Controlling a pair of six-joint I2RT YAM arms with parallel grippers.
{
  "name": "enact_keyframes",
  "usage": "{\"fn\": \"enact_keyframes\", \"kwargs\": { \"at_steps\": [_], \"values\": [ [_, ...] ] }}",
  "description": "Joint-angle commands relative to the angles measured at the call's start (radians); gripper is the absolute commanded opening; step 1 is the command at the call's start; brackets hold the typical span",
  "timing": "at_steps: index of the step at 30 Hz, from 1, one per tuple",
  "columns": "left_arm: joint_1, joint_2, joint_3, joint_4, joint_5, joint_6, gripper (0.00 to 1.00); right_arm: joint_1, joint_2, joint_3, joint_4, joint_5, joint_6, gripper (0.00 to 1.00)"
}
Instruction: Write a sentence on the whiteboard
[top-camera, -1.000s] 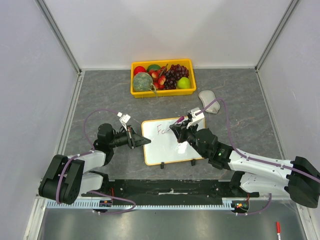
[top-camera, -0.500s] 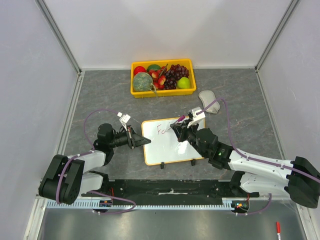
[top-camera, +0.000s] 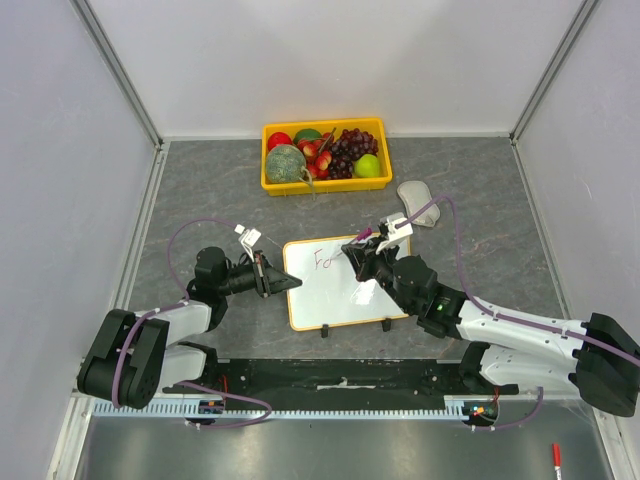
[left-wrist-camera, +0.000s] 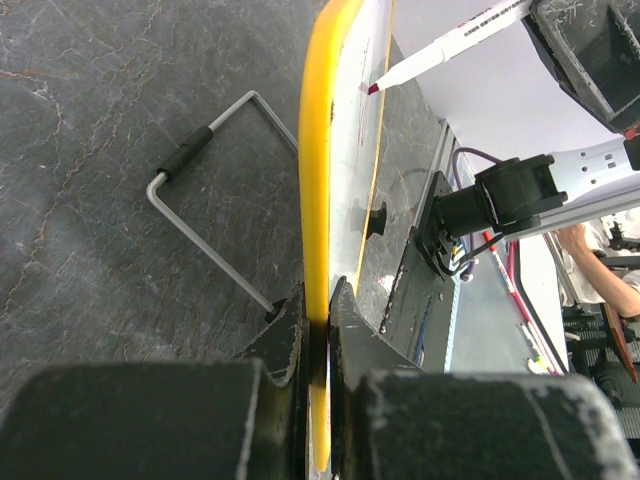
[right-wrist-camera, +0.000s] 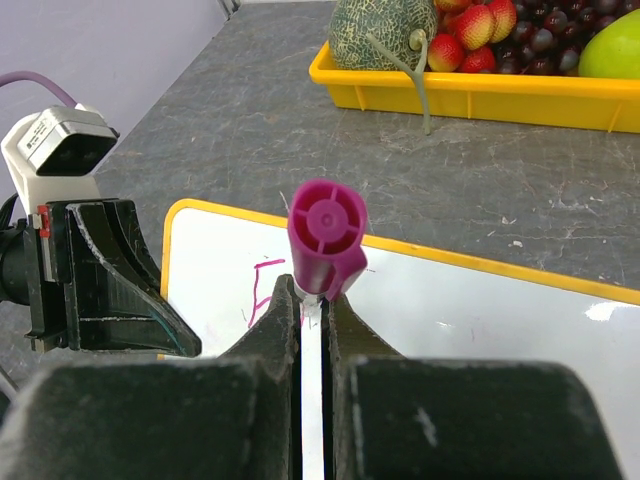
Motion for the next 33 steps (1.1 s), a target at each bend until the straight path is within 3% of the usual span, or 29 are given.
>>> {"fn": "enact_keyframes", "kwargs": {
  "at_steps": [1, 33],
  "values": [
    [0.002, 0.012, 0.009, -0.012, -0.076, 0.077, 0.02, -0.006, 0.002, 0.008, 0.038, 0.036, -0.006, 0.00],
    [0.002, 0.014, 0.009, -0.010, -0.077, 0.077, 0.02, -0.008, -0.048, -0.046, -0.048, -0.018, 0.004, 0.00]
  ]
}}
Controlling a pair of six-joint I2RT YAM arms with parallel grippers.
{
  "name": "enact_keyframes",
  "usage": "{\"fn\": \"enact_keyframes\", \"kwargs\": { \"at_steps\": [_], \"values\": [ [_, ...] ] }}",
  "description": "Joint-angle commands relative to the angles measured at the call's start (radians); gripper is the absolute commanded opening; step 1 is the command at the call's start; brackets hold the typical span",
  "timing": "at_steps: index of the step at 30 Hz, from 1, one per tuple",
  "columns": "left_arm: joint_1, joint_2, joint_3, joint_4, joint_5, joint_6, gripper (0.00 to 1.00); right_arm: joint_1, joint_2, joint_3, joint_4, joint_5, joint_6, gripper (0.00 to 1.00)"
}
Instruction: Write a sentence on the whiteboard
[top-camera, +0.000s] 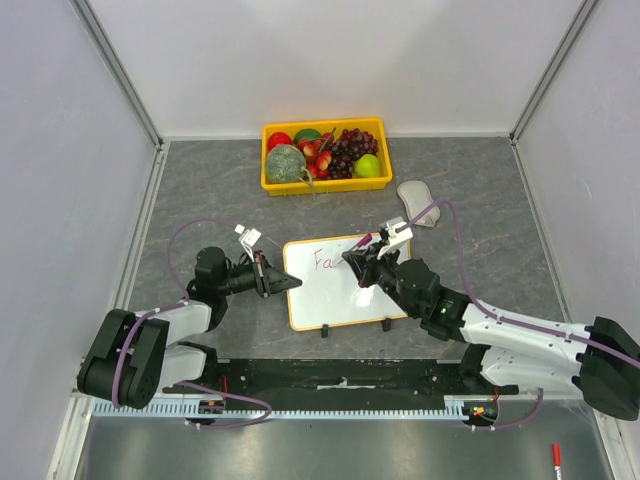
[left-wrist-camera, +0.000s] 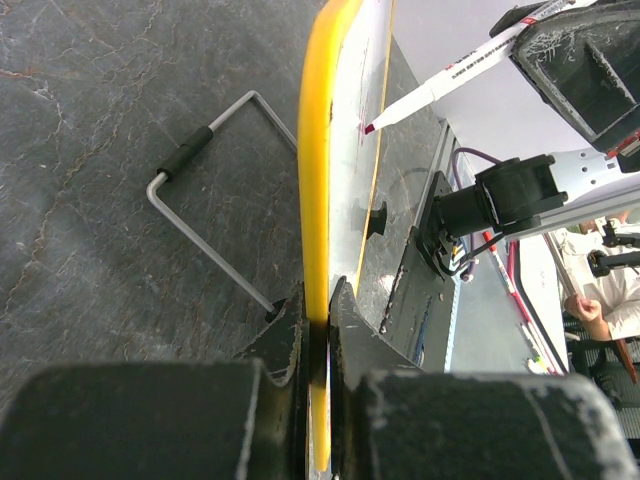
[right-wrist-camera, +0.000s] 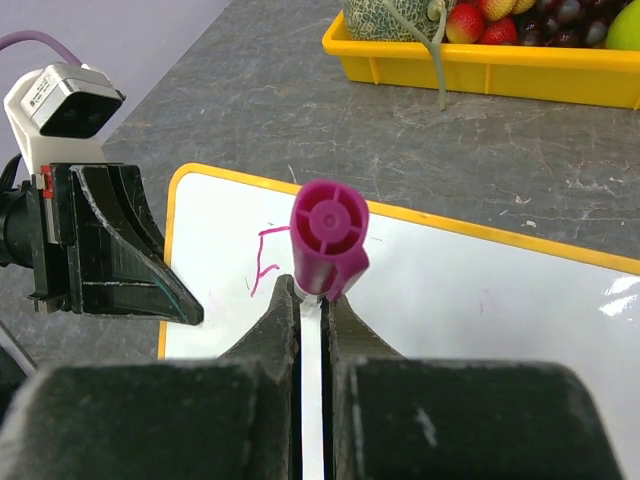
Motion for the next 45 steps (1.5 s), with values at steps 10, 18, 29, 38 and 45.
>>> {"fn": "enact_keyframes", "kwargs": {
  "at_steps": [10, 18, 29, 38, 45],
  "values": [
    [0.004, 0.012, 0.009, -0.010, -0.076, 0.079, 0.02, -0.005, -0.016, 0.057, -0.017, 0.040, -0.018, 0.00],
    [0.002, 0.012, 0.009, -0.010, -0.075, 0.077, 0.02, -0.005, -0.019, 0.104, -0.025, 0.041, -0.036, 0.00],
    [0.002, 0.012, 0.009, -0.010, -0.073, 0.079, 0.02, -0.021, -0.001, 0.094, -0.048, 0.074, -0.036, 0.00],
    [0.002, 0.014, 0.009, -0.010, -0.075, 0.079, 0.02, -0.036, 0.018, 0.057, -0.031, 0.064, -0.015, 0.00],
    [0.002, 0.014, 0.009, -0.010, -0.075, 0.079, 0.02, -0.039, -0.001, 0.029, -0.045, 0.046, -0.004, 0.00]
  ]
}}
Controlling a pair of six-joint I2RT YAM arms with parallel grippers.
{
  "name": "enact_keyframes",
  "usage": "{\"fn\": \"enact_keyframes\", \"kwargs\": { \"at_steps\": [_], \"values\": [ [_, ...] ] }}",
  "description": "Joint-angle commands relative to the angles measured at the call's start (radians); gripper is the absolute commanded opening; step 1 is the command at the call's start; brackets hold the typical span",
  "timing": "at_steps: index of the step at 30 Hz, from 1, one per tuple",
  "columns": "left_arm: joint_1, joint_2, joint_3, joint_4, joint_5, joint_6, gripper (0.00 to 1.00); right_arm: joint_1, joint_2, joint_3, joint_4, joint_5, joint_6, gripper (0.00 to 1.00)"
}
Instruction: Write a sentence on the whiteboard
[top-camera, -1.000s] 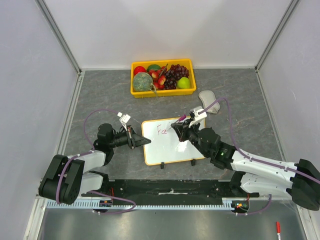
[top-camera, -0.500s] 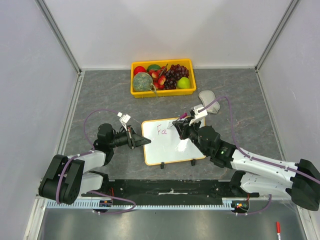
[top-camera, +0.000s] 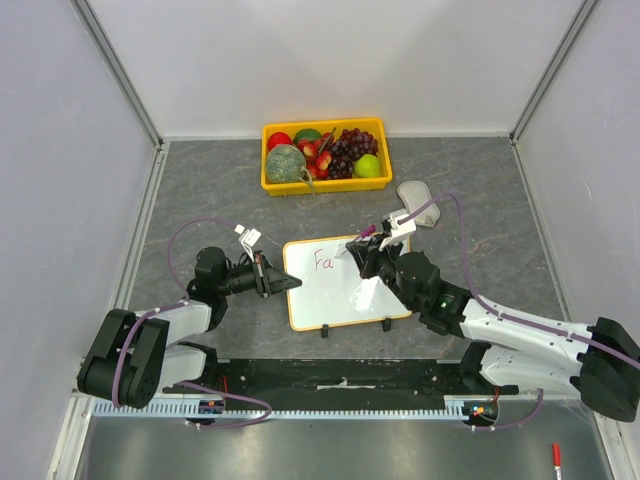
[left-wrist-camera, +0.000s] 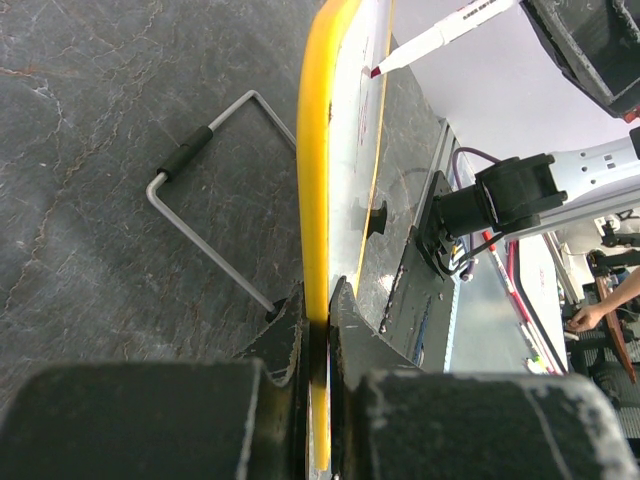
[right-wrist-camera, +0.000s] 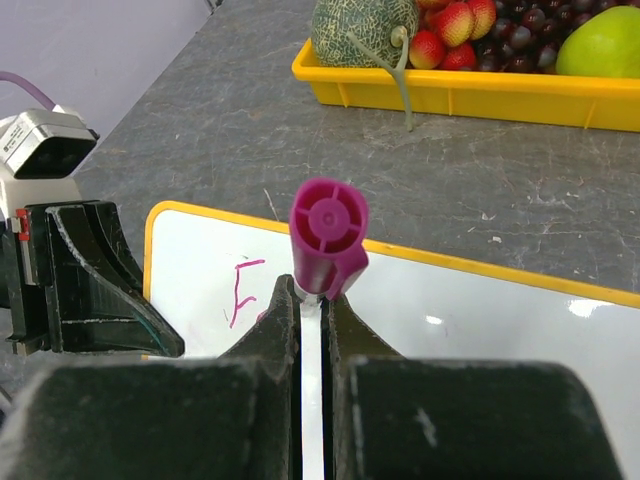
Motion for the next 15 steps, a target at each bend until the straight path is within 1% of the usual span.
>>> {"fn": "enact_keyframes", "kwargs": {
  "at_steps": [1, 15],
  "values": [
    [0.001, 0.013, 0.009, -0.009, -0.077, 0.079, 0.02, -0.007, -0.012, -0.031, -0.003, 0.000, 0.009, 0.00],
    [0.001, 0.013, 0.009, -0.008, -0.077, 0.079, 0.02, -0.007, -0.052, -0.069, -0.029, -0.031, 0.036, 0.00]
  ]
}}
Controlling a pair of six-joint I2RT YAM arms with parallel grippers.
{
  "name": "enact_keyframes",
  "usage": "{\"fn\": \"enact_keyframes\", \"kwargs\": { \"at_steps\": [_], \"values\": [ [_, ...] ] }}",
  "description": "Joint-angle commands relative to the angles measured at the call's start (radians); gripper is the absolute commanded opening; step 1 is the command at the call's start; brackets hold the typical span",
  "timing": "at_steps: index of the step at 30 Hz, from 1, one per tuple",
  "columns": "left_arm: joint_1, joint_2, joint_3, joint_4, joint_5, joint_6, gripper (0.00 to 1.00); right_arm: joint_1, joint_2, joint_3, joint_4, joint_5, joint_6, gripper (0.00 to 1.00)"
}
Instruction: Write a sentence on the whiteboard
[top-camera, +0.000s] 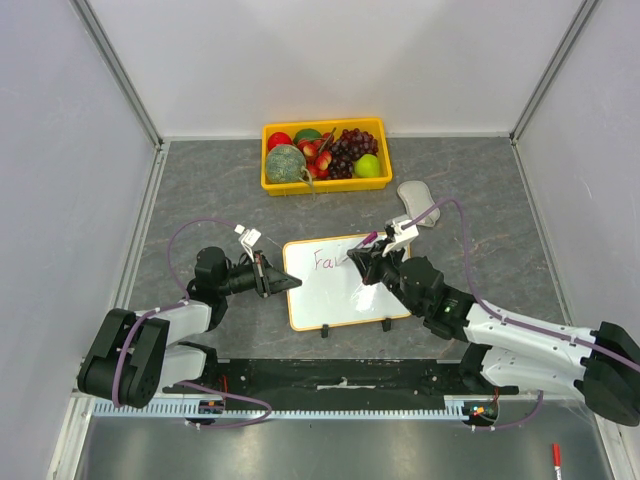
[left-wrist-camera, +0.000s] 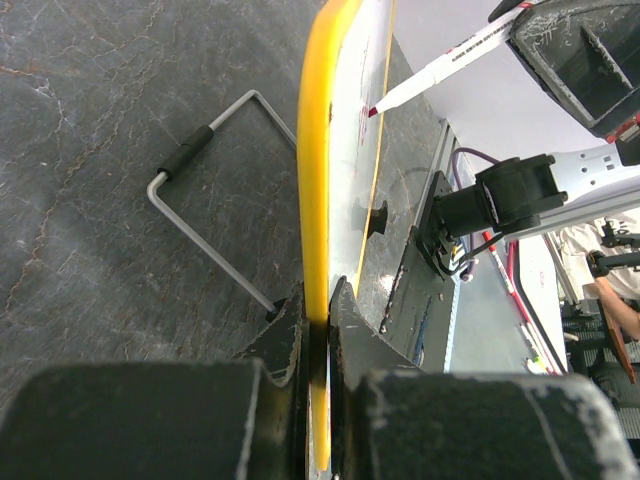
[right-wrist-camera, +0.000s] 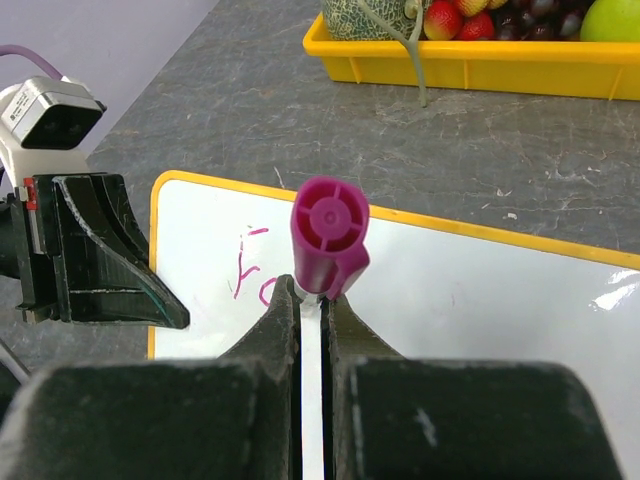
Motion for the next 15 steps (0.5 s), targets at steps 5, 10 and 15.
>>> {"fn": "enact_keyframes", "kwargs": {
  "at_steps": [5, 10, 15],
  "values": [
    [0.002, 0.008, 0.009, -0.009, -0.077, 0.079, 0.02, -0.007, -0.041, 0.036, -0.026, 0.012, -0.002, 0.00],
    [0.002, 0.008, 0.007, -0.008, -0.077, 0.079, 0.02, -0.007, -0.027, 0.084, 0.004, 0.014, -0.022, 0.00],
    [0.002, 0.007, 0.007, -0.008, -0.077, 0.079, 0.02, -0.014, 0.005, 0.111, 0.025, 0.029, -0.048, 0.00]
  ]
}}
